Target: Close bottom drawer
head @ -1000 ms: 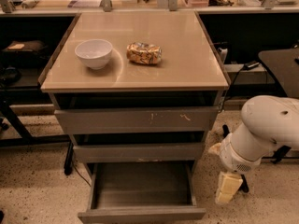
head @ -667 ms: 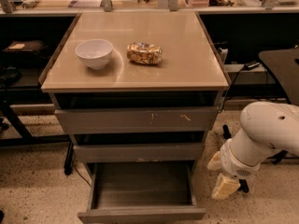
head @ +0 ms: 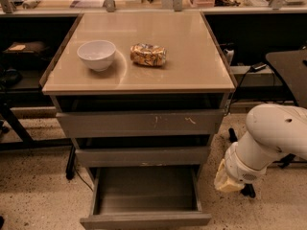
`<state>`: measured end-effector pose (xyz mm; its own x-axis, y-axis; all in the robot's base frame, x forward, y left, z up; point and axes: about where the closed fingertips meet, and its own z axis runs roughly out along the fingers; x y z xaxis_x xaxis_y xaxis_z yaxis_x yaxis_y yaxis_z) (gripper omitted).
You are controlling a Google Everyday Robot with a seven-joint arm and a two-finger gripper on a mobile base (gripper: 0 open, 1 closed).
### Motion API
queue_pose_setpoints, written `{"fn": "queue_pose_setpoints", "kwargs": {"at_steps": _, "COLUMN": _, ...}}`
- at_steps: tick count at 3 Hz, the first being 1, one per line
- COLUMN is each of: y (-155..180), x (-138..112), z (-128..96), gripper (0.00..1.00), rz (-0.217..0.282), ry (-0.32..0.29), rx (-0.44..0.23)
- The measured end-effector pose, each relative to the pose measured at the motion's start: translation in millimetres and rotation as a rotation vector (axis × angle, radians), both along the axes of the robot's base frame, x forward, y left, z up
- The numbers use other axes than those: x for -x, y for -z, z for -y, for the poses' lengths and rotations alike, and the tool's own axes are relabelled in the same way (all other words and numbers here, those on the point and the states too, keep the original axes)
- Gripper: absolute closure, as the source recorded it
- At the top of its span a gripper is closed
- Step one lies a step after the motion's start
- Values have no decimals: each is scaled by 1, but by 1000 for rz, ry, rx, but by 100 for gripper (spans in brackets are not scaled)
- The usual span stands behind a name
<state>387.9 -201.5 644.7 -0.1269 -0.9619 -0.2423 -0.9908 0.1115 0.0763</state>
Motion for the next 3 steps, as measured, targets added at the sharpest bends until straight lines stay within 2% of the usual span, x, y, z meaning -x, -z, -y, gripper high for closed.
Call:
{"fn": "queue_pose_setpoints", "kwargs": {"at_steps": 1, "y": 41, "x": 5, "z": -6, "gripper": 100, "rz": -63, "ry": 24, "rx": -33}}
{"fn": "queue_pose_setpoints", "kwargs": {"at_steps": 2, "y": 128, "x": 15, "z": -10, "gripper": 100, "rz": -137, "ry": 58, "rx": -68}}
{"fn": "queue_pose_setpoints", "kwargs": {"at_steps": 3, "y": 206, "x": 14, "z": -7, "gripper": 100, "rz": -158, "ry": 93, "rx": -128}}
